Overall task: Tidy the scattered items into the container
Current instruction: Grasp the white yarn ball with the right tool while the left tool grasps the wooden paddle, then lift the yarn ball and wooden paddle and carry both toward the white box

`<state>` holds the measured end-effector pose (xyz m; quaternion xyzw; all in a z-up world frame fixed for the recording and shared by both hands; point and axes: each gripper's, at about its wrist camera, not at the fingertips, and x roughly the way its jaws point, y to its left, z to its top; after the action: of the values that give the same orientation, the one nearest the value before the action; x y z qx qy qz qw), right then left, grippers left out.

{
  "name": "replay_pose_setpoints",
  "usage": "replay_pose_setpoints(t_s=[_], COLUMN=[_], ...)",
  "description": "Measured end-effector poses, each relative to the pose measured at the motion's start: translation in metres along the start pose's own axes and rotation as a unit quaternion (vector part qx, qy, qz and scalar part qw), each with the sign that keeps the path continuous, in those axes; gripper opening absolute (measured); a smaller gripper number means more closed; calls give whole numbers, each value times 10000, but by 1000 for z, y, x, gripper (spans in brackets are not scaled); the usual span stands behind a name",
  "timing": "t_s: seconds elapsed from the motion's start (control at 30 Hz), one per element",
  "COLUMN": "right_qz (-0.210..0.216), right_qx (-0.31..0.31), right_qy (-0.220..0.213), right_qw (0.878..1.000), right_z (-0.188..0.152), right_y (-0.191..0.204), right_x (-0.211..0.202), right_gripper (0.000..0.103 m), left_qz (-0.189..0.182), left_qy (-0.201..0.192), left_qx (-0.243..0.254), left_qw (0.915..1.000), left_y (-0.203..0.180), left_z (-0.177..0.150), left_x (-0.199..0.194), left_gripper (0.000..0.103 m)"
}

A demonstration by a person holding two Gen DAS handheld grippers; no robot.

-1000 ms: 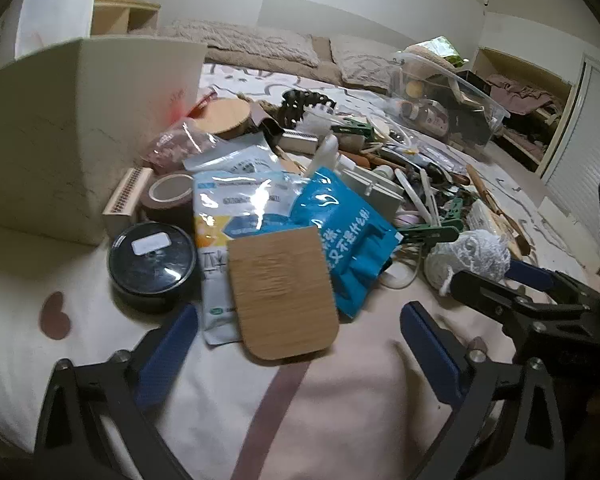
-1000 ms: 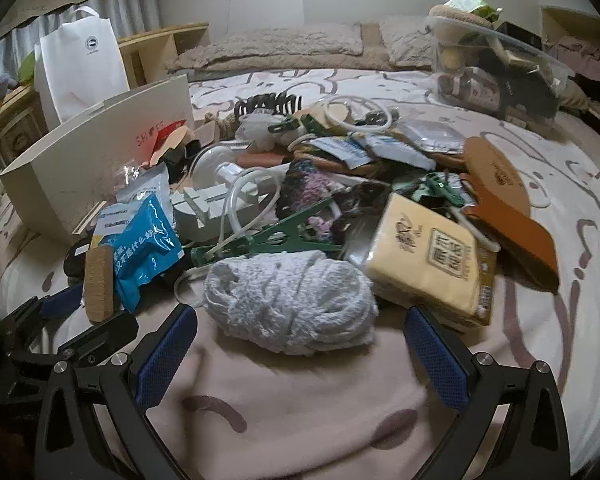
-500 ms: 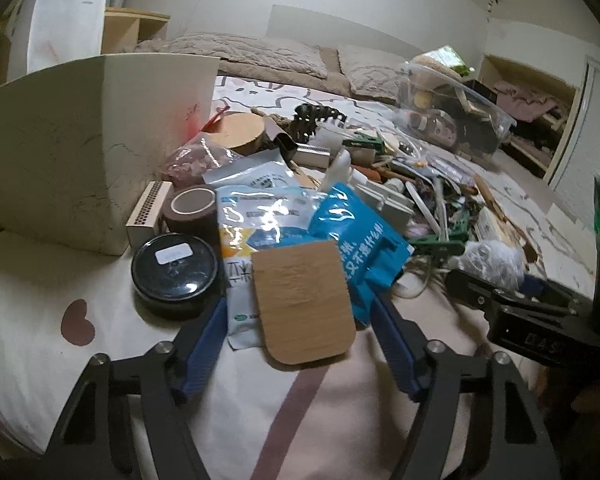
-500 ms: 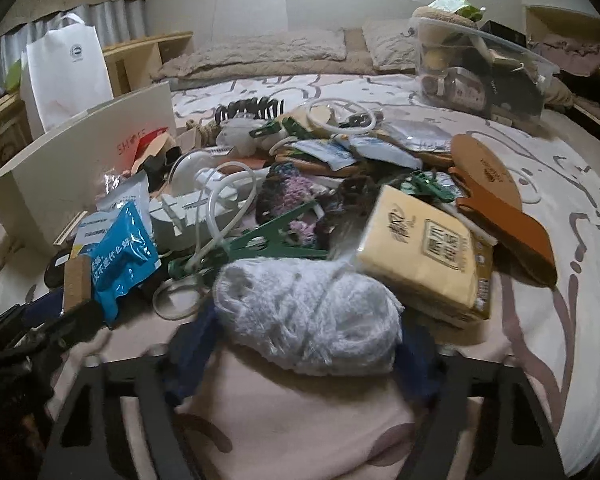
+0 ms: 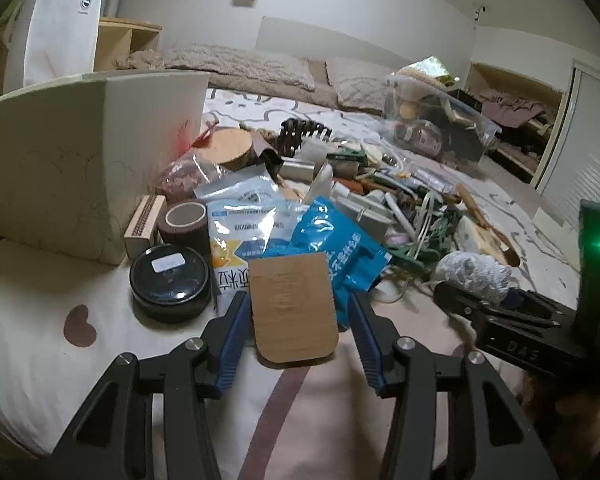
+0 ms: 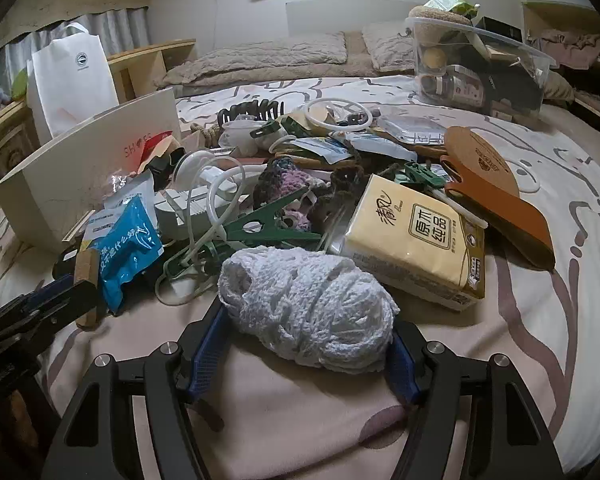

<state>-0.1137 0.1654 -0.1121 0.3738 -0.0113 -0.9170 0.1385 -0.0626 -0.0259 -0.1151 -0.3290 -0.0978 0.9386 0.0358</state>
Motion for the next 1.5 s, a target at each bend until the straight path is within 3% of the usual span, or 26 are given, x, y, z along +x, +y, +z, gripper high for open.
replay_pose_setpoints(t_s=[0.43,0.5,0.93,1.2,1.5], right_qz=[119,144,314,488,387], right_qx=[199,245,514,665,614], right_qy=[-38,-53,-174,-322,-674], right_qw=[9997,9996,9980,9961,9951], right_z=[-2,-2,-4,0,15], right_y=[-5,-7,-14,-19,-22], right_x=[-3,-5,-13,-20,-39], right_gripper=[70,70,70,70,70], left_qz=[269,311,181,212,340], left_qy=[86,81,45,-98,-365], left_qx=[342,361,254,351,466], left_qw=[9990,9988,9995,9991,9977], left_y=[-8,-8,-7,-11,-14], left_z=[-2,-2,1,9,30], left_x=[11,11,4,-6,-16], left_gripper=[50,44,44,44,44])
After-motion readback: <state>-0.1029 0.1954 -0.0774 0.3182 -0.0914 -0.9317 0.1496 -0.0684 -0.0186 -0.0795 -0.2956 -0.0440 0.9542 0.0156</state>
